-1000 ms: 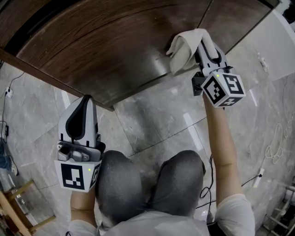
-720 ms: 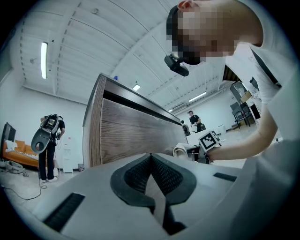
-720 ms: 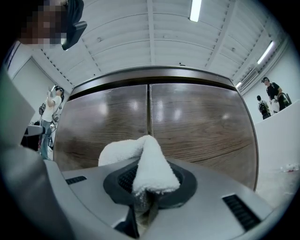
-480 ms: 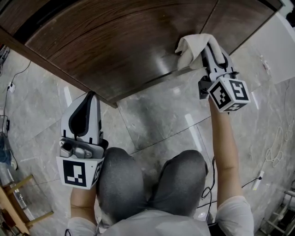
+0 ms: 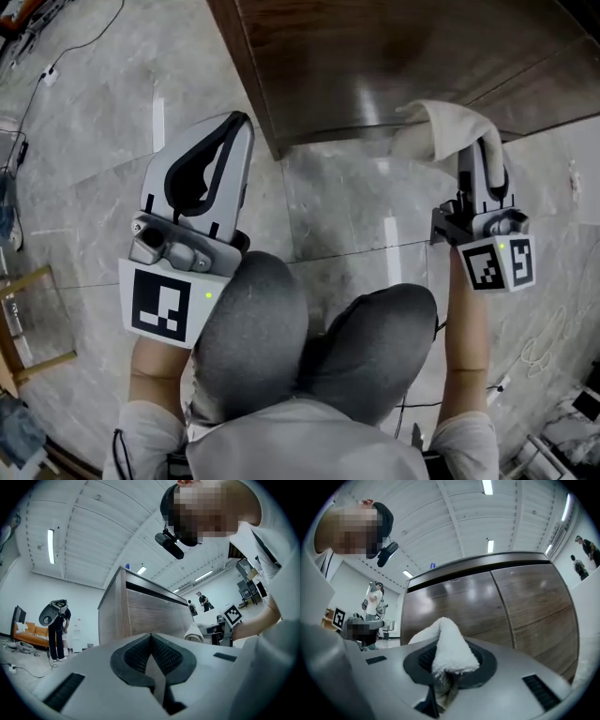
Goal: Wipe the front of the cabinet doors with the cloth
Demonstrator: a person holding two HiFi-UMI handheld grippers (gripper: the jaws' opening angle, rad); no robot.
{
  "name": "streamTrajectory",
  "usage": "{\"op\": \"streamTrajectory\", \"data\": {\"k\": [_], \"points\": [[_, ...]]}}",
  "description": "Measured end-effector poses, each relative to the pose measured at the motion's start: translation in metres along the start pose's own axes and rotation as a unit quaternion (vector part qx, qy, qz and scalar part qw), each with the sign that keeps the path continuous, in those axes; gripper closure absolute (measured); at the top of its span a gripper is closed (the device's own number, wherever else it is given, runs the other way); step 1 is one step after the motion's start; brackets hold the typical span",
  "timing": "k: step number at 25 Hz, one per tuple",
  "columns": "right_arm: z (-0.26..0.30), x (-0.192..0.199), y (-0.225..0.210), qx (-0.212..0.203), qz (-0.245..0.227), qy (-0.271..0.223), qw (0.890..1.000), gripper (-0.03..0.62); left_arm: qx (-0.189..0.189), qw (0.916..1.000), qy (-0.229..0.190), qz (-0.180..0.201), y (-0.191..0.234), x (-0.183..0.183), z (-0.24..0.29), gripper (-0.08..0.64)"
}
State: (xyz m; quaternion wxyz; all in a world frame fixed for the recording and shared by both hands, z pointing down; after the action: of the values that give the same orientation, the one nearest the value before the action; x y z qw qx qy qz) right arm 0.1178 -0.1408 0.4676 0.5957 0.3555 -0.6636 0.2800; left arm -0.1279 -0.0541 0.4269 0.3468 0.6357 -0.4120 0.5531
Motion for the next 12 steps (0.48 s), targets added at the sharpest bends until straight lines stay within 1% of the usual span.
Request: {"op": "streamTrajectory", "data": {"k": [3,7,12], "points": [[0.017,0.007,0.040,-0.039,-0.007,0.006,0.999,0.522,-0.019,0.9998,0.009,0.003,0.019,0.004,-0.018,0.543],[0.041,0.021,0.082,-0.078,-0.018,0.008,0.997,0.522,-0.039,0.9989,0.024,0.006,0.043,0.017,-0.036,0.543],[0.058,0.041,0.134,-0.146,-0.044,0.026,0.988,0.522,-0.045,0.9979,0.045,0.008,0.059,0.041,-0.043,0.543]]}}
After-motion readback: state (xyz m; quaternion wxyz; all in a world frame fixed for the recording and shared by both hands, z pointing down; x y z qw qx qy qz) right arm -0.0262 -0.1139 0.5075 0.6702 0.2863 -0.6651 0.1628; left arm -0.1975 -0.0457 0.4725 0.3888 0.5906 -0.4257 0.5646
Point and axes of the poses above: the fingertips, and each gripper's own axes: z forward along the fingers, y to its left, x out of its underside, the point moved 1 cm from there along -z, backward along the fingers, and after that the axes turned 10 degrees about -z, right-handed, at the moved point
